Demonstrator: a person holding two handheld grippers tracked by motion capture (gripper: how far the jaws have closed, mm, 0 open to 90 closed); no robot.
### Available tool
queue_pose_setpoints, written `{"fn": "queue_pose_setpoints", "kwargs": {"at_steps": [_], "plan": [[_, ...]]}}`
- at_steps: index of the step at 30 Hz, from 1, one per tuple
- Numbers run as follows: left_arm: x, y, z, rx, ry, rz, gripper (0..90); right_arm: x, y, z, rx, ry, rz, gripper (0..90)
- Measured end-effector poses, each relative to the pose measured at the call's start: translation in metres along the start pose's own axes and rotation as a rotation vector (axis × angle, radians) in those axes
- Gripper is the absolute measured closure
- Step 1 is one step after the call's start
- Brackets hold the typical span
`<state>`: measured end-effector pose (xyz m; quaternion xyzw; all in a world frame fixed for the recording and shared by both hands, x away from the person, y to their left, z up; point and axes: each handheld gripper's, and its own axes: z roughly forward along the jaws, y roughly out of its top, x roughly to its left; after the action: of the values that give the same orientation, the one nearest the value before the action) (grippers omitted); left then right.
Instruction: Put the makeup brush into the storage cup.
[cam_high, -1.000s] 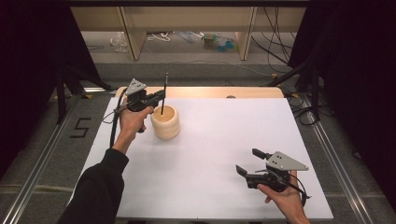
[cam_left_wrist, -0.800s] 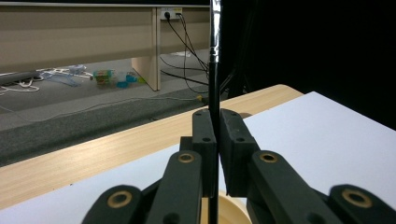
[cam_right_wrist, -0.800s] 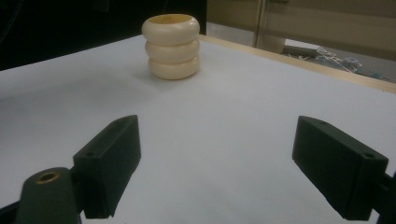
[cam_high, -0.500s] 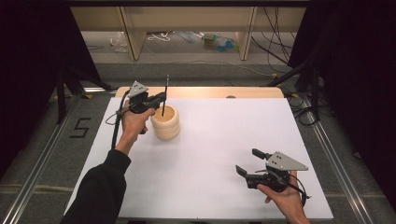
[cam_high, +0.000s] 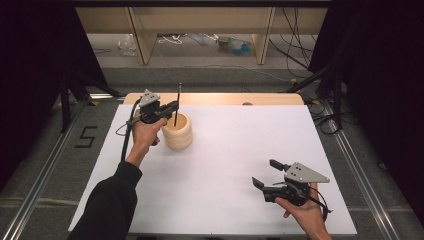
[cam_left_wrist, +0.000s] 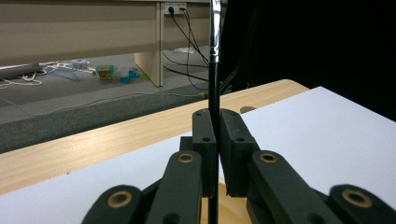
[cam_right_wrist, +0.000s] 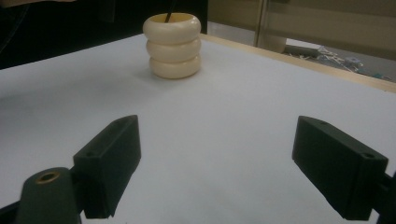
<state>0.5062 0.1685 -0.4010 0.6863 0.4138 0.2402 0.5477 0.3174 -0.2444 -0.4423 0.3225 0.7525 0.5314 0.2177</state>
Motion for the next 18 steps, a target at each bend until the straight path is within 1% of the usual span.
{"fn": "queue_pose_setpoints", "kwargs": {"at_steps": [1,4,5,8,9,10,13,14,15,18], "plan": [[0.000,-0.001,0.000,0.001,0.003,-0.008,85.3,0.000,0.000,0.000,0.000,0.000,-0.001,16.4],[0.000,-0.003,0.001,0.002,0.004,-0.009,85.3,0.000,0.000,0.000,0.000,-0.001,-0.006,16.4],[0.000,-0.004,0.001,0.005,0.002,-0.010,85.3,0.001,-0.001,0.001,0.001,0.012,0.018,16.4],[0.000,-0.006,0.002,0.011,0.004,-0.008,85.3,0.001,-0.001,0.001,0.000,0.011,0.018,16.4],[0.000,-0.008,0.002,0.013,0.004,-0.010,85.3,0.001,-0.001,0.001,0.000,0.012,0.018,16.4],[0.000,-0.010,0.003,0.017,0.006,-0.013,85.3,0.000,0.000,0.001,-0.005,-0.004,-0.008,16.4],[0.000,-0.012,0.003,0.022,0.007,-0.017,85.3,0.000,-0.001,0.002,-0.014,0.002,-0.005,16.4],[0.000,-0.013,0.004,0.023,0.000,-0.017,85.3,0.000,-0.001,0.001,-0.005,0.008,0.011,16.4],[0.000,-0.014,0.004,0.025,0.001,-0.013,85.3,0.001,0.000,0.000,0.015,0.004,0.011,16.4],[0.001,-0.016,0.004,0.033,0.002,-0.016,85.3,0.001,0.000,0.000,0.014,0.003,0.011,16.4]]}}
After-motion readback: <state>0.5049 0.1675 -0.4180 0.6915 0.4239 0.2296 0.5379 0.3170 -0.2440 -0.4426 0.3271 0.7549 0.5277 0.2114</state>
